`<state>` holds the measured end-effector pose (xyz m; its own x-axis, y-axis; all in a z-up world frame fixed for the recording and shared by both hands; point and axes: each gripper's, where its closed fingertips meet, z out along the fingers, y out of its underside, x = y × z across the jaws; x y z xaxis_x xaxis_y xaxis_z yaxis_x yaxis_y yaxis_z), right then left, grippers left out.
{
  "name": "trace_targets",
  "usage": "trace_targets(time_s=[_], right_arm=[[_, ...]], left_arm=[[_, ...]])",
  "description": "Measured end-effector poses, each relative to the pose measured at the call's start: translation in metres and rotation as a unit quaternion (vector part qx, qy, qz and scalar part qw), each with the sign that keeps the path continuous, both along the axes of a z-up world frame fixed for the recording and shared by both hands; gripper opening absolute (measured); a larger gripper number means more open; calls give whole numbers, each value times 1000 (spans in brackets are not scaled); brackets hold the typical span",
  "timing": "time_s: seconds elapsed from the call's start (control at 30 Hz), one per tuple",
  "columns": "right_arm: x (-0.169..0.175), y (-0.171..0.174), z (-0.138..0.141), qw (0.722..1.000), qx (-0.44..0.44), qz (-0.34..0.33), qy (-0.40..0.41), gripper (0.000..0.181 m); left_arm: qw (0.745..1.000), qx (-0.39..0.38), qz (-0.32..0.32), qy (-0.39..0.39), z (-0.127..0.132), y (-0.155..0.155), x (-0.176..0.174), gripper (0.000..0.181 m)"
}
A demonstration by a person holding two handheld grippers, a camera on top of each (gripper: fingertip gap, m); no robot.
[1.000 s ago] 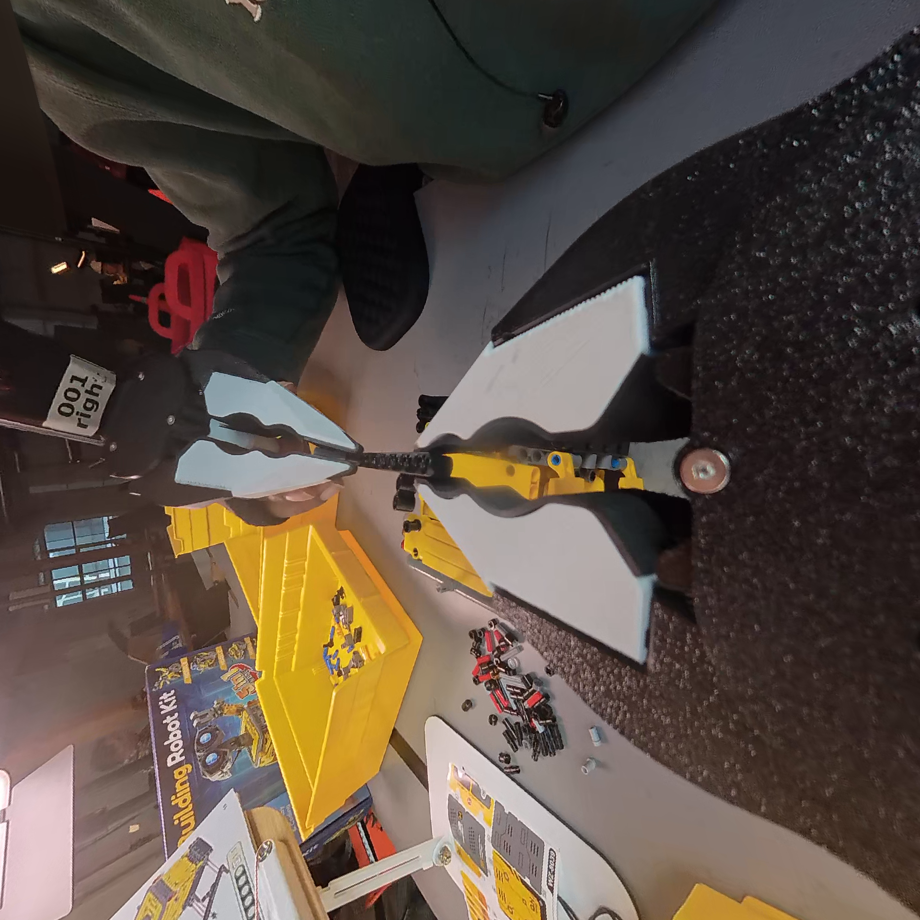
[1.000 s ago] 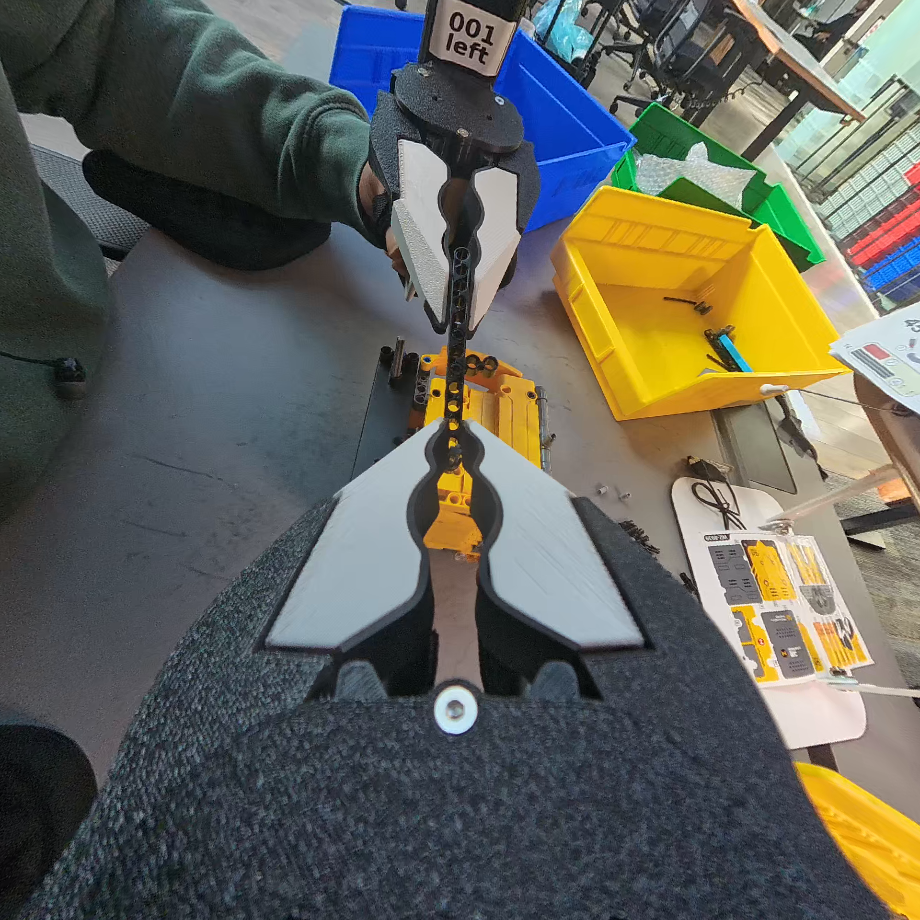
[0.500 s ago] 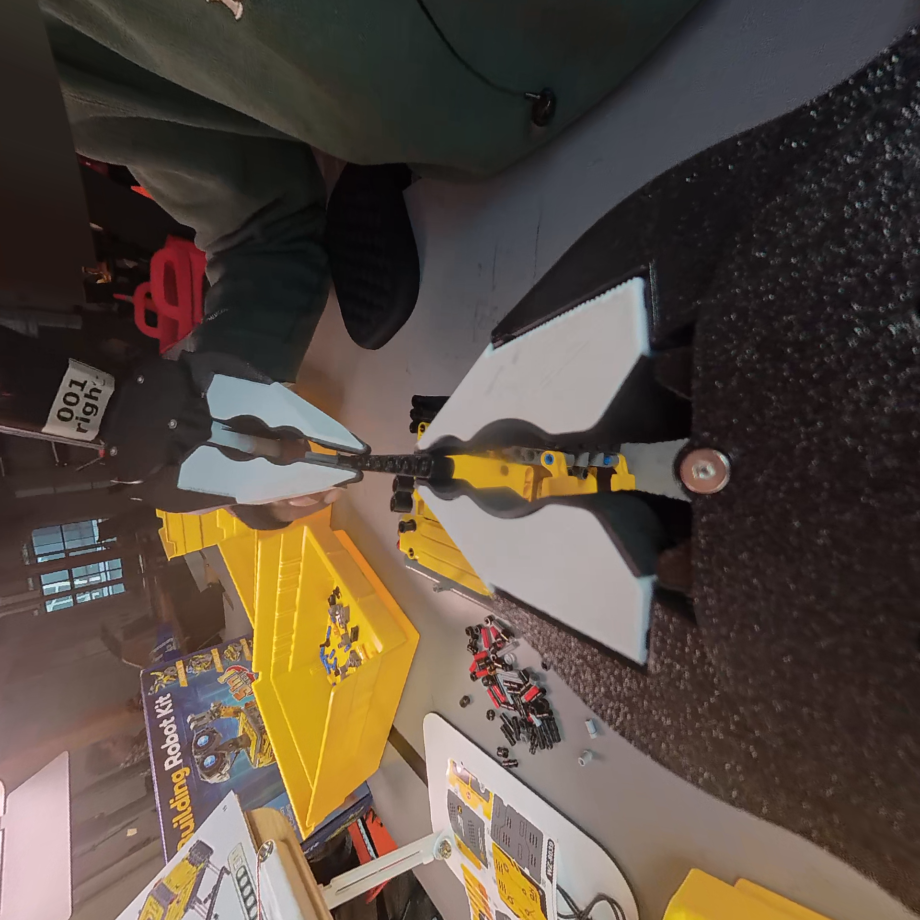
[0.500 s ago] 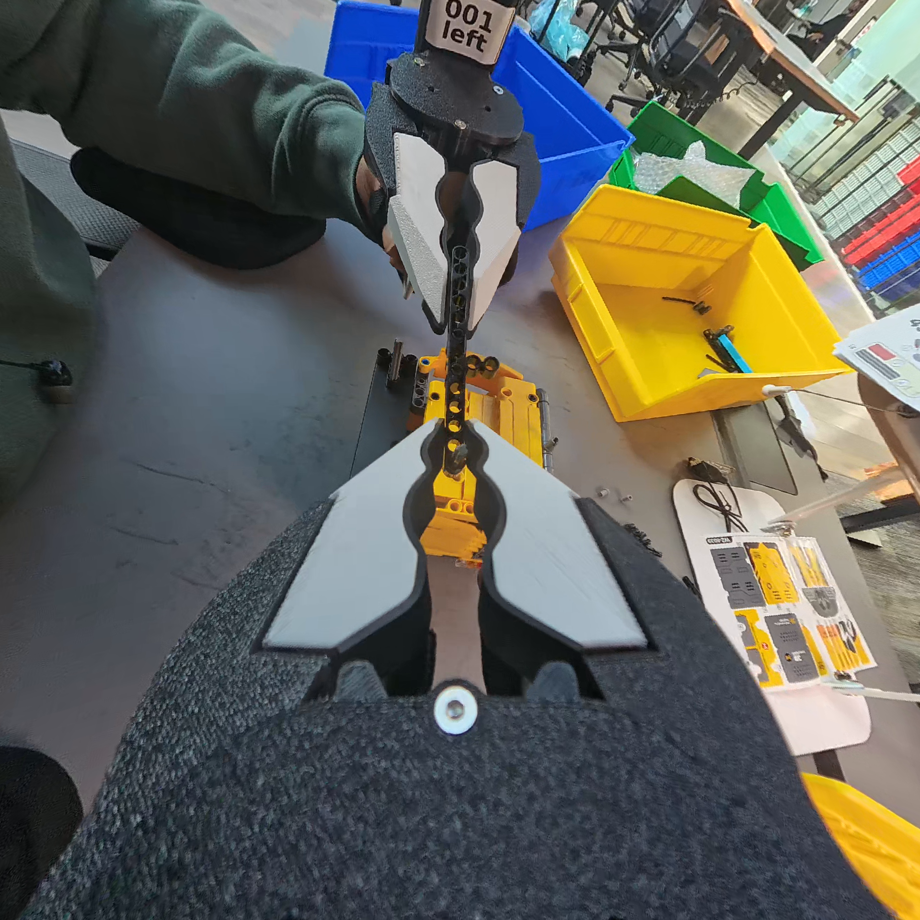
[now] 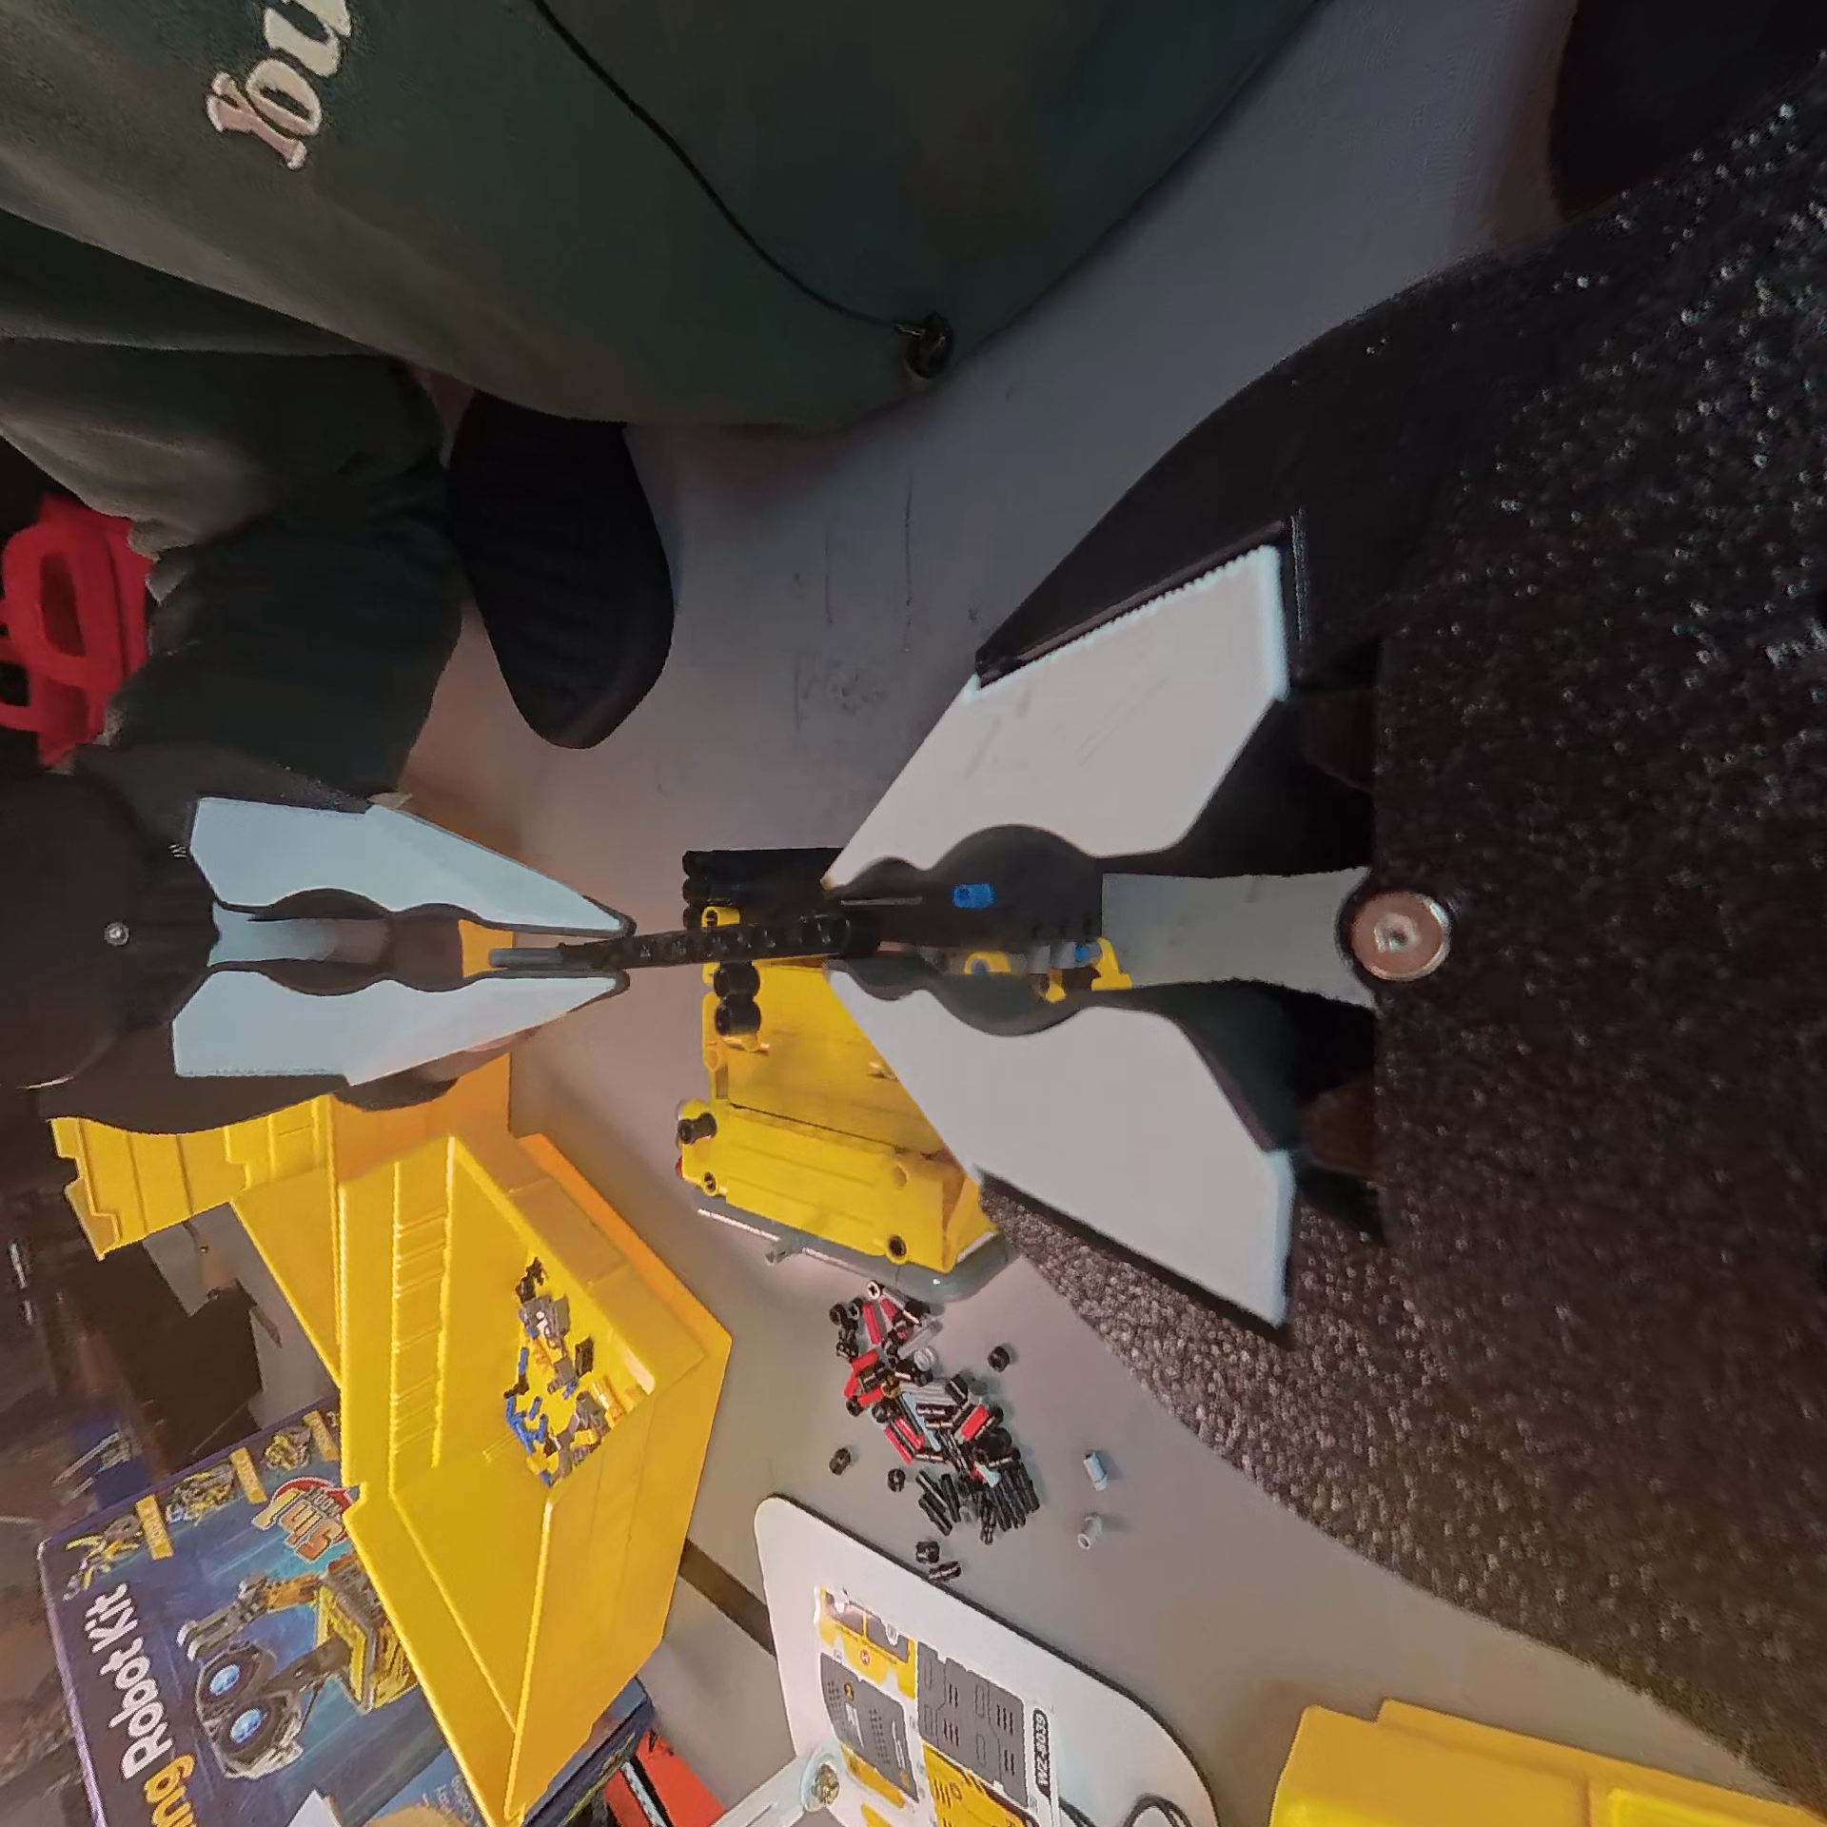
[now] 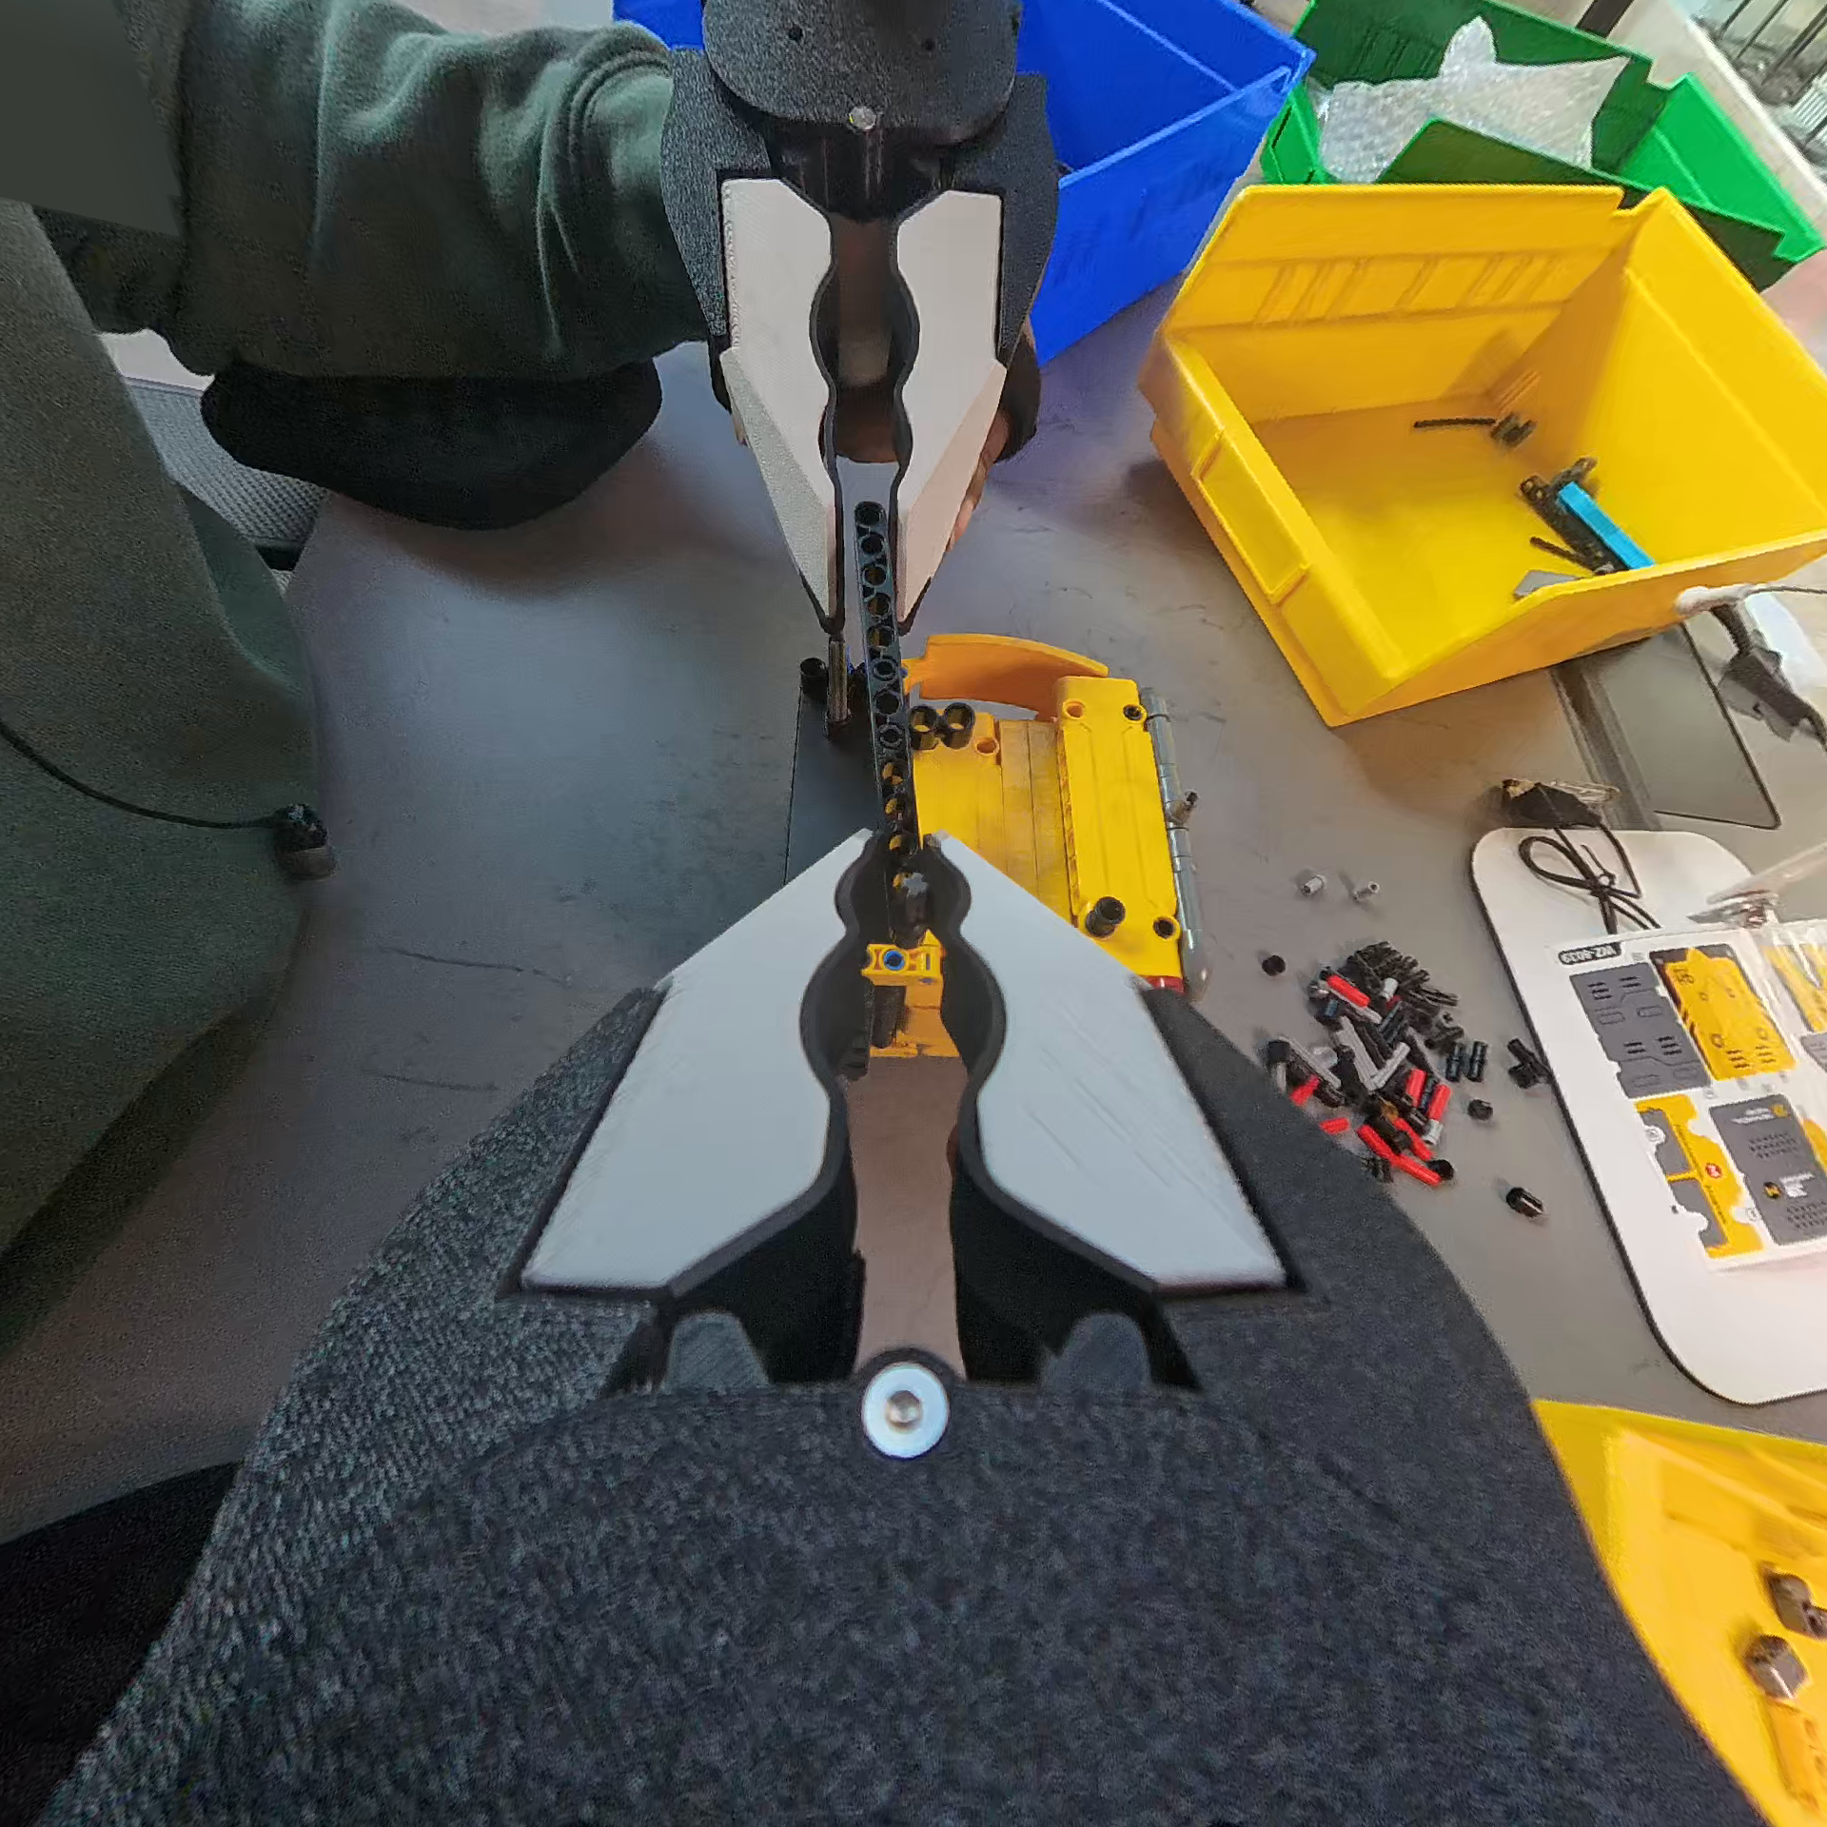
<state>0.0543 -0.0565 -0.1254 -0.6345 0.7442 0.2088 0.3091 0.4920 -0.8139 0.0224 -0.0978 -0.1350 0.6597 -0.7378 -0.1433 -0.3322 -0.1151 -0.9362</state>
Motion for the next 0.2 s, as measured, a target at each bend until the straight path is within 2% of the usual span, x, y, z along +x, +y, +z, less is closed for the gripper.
trace_targets(time_s=[0.2], right_arm=[[3,-3,-7,1000,2,-5,-27,7]], left_arm=[[1000,-19,-10,2,-5,-6,-1,9]])
